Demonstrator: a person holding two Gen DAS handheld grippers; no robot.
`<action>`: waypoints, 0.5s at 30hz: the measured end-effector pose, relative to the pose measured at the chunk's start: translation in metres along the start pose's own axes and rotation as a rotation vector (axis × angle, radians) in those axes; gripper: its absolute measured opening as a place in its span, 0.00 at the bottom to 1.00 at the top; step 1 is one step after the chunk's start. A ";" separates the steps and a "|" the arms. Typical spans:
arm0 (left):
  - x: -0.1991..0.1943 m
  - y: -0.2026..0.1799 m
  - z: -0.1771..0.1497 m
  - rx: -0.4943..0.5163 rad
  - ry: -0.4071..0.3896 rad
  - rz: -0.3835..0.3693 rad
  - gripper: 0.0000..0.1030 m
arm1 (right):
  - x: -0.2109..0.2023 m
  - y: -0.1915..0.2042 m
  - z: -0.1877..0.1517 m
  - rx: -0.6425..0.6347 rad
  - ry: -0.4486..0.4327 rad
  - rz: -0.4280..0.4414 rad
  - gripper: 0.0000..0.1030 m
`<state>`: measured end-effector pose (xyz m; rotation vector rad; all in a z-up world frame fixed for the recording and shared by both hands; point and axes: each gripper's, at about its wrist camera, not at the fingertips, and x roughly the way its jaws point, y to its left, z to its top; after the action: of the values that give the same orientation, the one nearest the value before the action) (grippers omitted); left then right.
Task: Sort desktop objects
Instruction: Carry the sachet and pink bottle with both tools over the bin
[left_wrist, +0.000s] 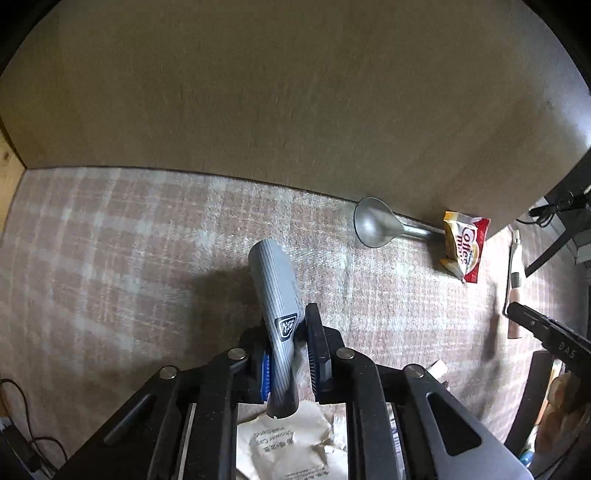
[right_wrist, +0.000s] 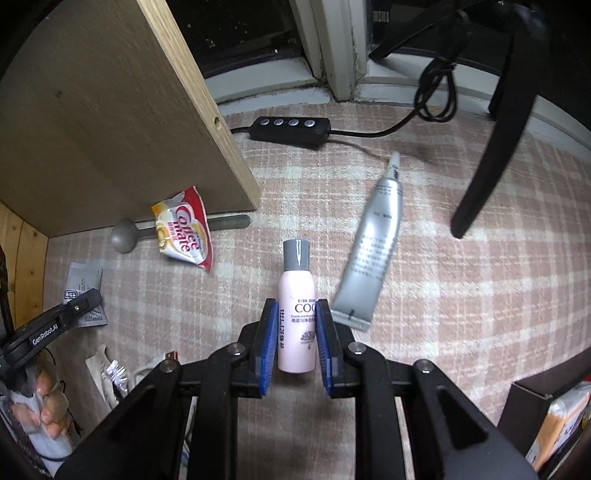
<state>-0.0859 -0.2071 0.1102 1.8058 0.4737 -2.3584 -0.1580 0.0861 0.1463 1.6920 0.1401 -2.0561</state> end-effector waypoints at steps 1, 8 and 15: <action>-0.005 0.003 -0.003 0.008 -0.004 0.003 0.14 | -0.003 -0.001 -0.004 -0.001 -0.004 -0.003 0.19; -0.051 0.020 -0.030 0.046 -0.041 -0.022 0.14 | -0.036 -0.016 -0.037 0.006 -0.036 0.017 0.19; -0.109 0.008 -0.061 0.142 -0.092 -0.092 0.14 | -0.080 -0.029 -0.019 0.043 -0.090 0.024 0.19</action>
<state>0.0020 -0.2039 0.1988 1.7572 0.3956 -2.5852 -0.1428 0.1416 0.2118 1.6152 0.0466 -2.1270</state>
